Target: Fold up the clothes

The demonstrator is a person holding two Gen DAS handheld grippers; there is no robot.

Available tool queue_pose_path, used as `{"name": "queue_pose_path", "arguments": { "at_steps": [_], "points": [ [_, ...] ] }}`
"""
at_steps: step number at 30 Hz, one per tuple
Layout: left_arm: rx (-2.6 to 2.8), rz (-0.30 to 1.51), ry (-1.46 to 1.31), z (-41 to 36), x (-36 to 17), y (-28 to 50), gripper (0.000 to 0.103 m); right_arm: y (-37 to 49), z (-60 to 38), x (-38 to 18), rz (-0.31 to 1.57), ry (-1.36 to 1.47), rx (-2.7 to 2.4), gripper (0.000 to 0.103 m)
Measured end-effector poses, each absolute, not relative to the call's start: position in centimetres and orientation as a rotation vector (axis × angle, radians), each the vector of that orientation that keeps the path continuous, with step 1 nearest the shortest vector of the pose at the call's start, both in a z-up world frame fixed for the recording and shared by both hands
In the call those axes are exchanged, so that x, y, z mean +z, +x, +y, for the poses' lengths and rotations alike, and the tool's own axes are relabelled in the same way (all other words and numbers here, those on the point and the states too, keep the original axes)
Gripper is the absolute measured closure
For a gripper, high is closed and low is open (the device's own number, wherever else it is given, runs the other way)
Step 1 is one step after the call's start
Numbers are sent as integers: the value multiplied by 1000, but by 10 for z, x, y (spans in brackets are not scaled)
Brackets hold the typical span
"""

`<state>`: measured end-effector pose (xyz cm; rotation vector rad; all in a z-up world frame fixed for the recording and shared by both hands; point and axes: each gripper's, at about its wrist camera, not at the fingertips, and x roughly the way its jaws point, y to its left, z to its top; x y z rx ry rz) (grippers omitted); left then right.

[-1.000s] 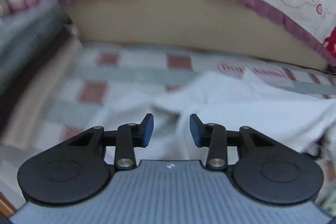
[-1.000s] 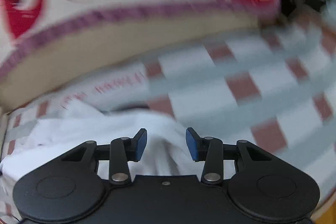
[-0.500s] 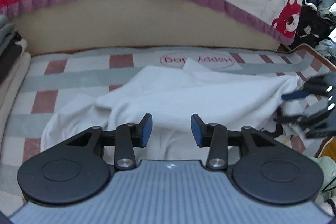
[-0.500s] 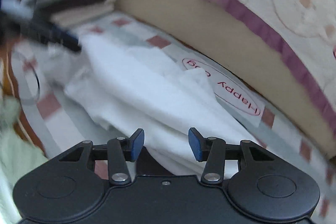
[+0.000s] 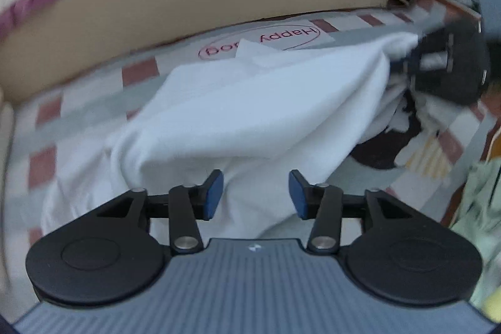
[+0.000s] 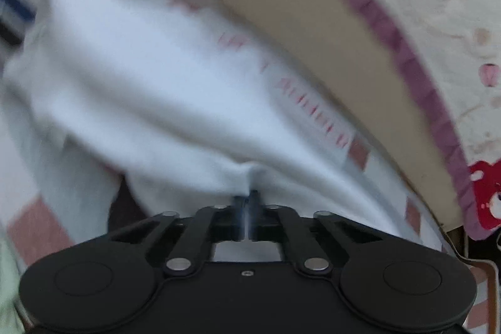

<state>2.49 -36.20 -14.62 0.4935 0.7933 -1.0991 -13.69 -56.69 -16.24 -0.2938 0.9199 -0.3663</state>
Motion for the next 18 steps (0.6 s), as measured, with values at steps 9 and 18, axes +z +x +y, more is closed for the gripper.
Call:
{"name": "queue_pose_path", "arguments": {
  "at_steps": [9,18],
  "points": [
    [-1234,884,500,-386,-164,2,42,-148,-570,-138,811,-198,-437,102],
    [-1130,657,861,-444,-217,-43,17,-160,-574,-139,772,-133,-503,102]
  ]
}}
